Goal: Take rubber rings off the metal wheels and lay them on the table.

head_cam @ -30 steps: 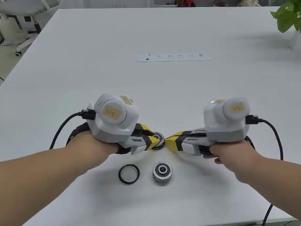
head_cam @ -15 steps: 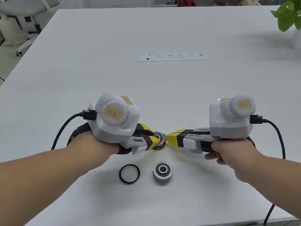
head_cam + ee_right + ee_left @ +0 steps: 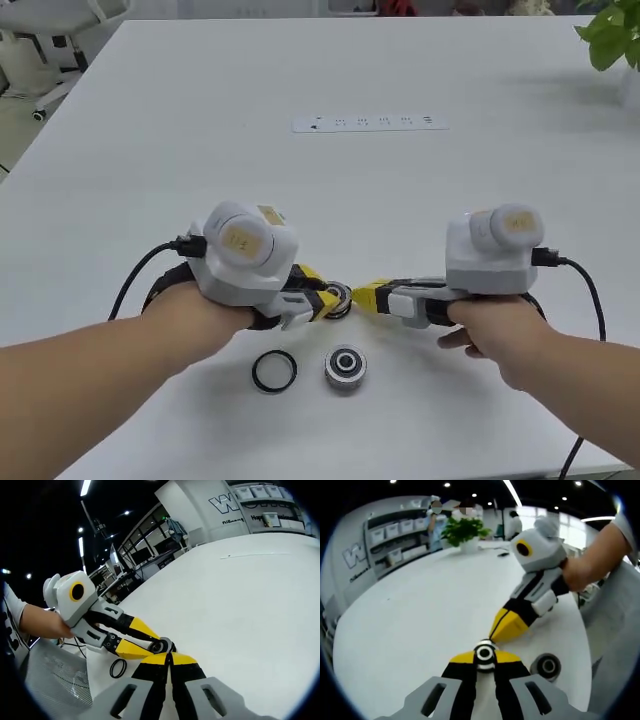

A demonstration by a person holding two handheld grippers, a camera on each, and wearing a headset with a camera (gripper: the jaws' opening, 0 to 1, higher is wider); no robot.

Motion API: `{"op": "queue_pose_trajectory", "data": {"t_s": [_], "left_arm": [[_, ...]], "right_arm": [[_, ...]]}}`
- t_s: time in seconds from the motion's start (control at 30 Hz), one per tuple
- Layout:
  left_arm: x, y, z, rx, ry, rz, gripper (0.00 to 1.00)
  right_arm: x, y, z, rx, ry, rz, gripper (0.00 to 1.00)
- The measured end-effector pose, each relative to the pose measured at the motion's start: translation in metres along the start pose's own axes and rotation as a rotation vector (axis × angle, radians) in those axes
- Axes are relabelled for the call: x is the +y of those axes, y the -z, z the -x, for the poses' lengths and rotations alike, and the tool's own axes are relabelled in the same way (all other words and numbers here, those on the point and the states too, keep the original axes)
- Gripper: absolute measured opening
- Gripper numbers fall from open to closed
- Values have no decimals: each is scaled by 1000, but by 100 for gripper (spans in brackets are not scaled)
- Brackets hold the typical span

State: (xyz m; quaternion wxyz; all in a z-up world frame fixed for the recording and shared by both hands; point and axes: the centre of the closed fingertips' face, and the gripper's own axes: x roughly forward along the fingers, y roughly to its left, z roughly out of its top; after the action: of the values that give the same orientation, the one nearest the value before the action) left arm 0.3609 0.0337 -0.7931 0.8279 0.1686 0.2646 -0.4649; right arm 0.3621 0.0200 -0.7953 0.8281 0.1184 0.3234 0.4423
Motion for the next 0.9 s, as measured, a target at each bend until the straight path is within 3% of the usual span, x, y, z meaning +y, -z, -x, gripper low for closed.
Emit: {"op": "queue_pose_trajectory", "data": {"t_s": [0.53,0.9], "left_arm": [[0,0,0,6,-7,4,12],[1,1,0,8,-11,6,12]], "right_arm": [[2,-2,-1,-13,-17,-10,0],[11,-2,-2,-11,-28,-5,0]]}}
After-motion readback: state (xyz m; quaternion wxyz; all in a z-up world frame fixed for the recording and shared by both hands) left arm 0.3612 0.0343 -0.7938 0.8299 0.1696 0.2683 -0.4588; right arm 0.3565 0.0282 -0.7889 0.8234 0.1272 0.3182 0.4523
